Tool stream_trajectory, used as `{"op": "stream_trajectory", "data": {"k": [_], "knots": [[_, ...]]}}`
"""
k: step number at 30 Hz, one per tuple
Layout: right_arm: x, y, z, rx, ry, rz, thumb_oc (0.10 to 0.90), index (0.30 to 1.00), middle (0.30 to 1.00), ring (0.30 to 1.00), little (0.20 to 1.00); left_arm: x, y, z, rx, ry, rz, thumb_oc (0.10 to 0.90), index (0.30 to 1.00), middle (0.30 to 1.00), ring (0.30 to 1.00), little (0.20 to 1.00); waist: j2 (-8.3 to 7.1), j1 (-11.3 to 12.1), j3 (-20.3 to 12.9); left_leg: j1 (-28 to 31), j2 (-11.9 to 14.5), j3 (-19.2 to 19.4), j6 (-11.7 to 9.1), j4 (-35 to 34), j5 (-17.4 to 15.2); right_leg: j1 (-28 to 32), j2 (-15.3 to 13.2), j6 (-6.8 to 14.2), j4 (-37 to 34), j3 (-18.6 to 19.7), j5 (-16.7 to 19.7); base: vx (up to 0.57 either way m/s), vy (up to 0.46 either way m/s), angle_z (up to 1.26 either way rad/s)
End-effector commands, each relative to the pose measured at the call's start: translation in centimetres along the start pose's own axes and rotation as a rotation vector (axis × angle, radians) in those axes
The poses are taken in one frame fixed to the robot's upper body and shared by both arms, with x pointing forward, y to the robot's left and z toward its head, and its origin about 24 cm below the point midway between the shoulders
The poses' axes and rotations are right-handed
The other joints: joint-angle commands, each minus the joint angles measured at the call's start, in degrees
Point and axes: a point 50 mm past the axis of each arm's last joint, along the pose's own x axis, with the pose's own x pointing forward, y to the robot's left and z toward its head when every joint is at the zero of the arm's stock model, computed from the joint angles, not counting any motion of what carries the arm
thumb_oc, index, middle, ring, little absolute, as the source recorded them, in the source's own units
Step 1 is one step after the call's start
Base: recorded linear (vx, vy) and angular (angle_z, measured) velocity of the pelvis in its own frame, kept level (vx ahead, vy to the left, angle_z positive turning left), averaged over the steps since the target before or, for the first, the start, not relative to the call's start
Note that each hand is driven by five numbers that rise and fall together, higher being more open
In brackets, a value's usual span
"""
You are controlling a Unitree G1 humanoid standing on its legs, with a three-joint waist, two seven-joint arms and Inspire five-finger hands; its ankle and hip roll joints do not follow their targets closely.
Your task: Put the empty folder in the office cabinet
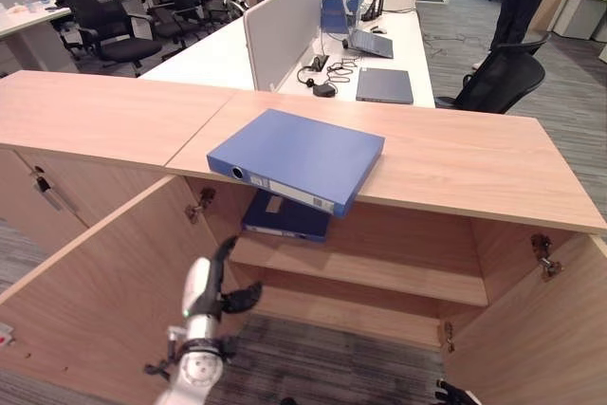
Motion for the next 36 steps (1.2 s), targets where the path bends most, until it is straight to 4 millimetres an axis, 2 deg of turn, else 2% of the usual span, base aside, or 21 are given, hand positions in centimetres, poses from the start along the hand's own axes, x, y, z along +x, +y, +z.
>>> {"op": "stream_trajectory", "data": {"k": [1,7,9,10,12,13,15,17,28,29,36], "knots": [[0.7,0.8,4.2,-0.010,-0.144,0.022,0.800,0.900,0.900,0.900,0.900,3.7,4.4,5.6,0.120,-0.331,0.277,0.800,0.900,0.900,0.900,0.900,-2.26,0.47,1.99,5.37,-0.06,-2.12,-2.38,-0.08,-8.82,1.05,-1.69,3.24,0.52,4.14,-5.15,0.00,0.000,0.00],[0.6,0.9,4.2,0.001,-0.157,0.037,0.800,0.900,0.900,0.900,0.900,4.3,7.2,7.3,0.320,-0.468,0.412,0.800,0.900,0.900,0.900,0.900,-1.83,0.27,1.78,5.65,0.09,-2.20,-2.58,-0.08,-9.02,1.09,-1.57,3.20,0.72,4.11,-5.44,-0.01,-0.002,0.00],[0.6,0.8,4.0,0.006,-0.153,0.037,0.800,0.900,0.900,0.900,0.900,4.3,7.6,7.8,0.341,-0.497,0.413,0.800,0.900,0.900,0.900,0.900,-1.73,0.20,1.74,5.75,0.14,-2.16,-2.64,-0.08,-9.07,1.13,-1.57,3.23,0.74,4.10,-5.49,0.00,0.000,0.00],[0.6,0.6,3.8,0.014,-0.148,0.039,0.800,0.900,0.900,0.900,0.900,4.5,8.3,8.8,0.380,-0.562,0.417,0.800,0.900,0.900,0.900,0.900,-1.50,-0.06,1.69,5.86,0.20,-2.04,-2.73,-0.08,-9.14,1.11,-1.57,3.30,0.76,4.14,-5.55,0.00,0.000,0.00],[0.6,0.5,3.8,0.019,-0.148,0.037,0.800,0.900,0.900,0.900,0.900,4.5,8.6,9.2,0.397,-0.590,0.418,0.800,0.900,0.900,0.900,0.900,-1.40,-0.19,1.71,5.90,0.17,-1.99,-2.77,-0.08,-9.17,1.09,-1.51,3.30,0.79,4.17,-5.58,0.00,0.000,0.00],[0.6,0.2,3.7,0.025,-0.147,0.036,0.800,0.900,0.900,0.900,0.900,4.6,9.3,10.0,0.433,-0.647,0.419,0.800,0.900,0.900,0.900,0.900,-1.15,-0.46,1.65,5.96,0.21,-1.91,-2.84,-0.08,-9.18,1.02,-1.47,3.35,0.87,4.19,-5.58,0.00,0.000,0.00],[0.6,0.2,3.7,0.024,-0.147,0.036,0.800,0.900,0.900,0.900,0.900,4.7,9.5,10.3,0.447,-0.664,0.421,0.800,0.900,0.900,0.900,0.900,-1.00,-0.61,1.47,6.32,0.20,-1.98,-2.92,-0.08,-9.92,1.37,-1.49,3.41,0.77,4.31,-6.22,0.05,0.006,0.00],[0.6,-0.1,3.9,0.021,-0.160,0.034,0.800,0.900,0.900,0.900,0.900,5.1,9.9,11.4,0.489,-0.727,0.416,0.800,0.900,0.900,0.900,0.900,-0.56,-1.20,1.46,6.34,0.33,-1.62,-3.01,-0.08,-9.40,1.16,-1.41,3.44,0.89,4.41,-5.82,-0.02,0.002,-0.01],[0.6,-0.6,3.8,-0.005,-0.154,0.029,0.800,0.900,0.900,0.900,0.900,6.4,9.0,12.7,0.503,-0.773,0.355,0.800,0.900,0.900,0.900,0.900,0.08,-2.65,0.87,7.28,0.39,-0.83,-3.17,-0.08,-10.43,1.76,-1.32,3.66,0.59,5.10,-6.51,0.01,0.004,-0.01],[0.6,-0.5,3.8,-0.005,-0.154,0.029,0.800,0.900,0.900,0.900,0.900,6.4,9.1,12.7,0.503,-0.774,0.356,0.800,0.900,0.900,0.900,0.900,0.09,-2.62,1.03,7.03,0.41,-0.74,-3.14,-0.08,-9.74,1.47,-1.30,3.60,0.65,5.04,-5.93,0.00,0.000,0.00],[0.6,-1.0,3.7,-0.019,-0.149,0.016,0.800,0.900,0.900,0.900,0.900,8.2,8.1,13.0,0.499,-0.743,0.310,0.800,0.900,0.900,0.900,0.900,0.20,-3.94,0.69,7.72,0.34,-0.17,-3.20,-0.08,-10.61,1.80,-1.37,3.67,0.57,5.64,-6.42,0.01,0.009,-0.08]]}}
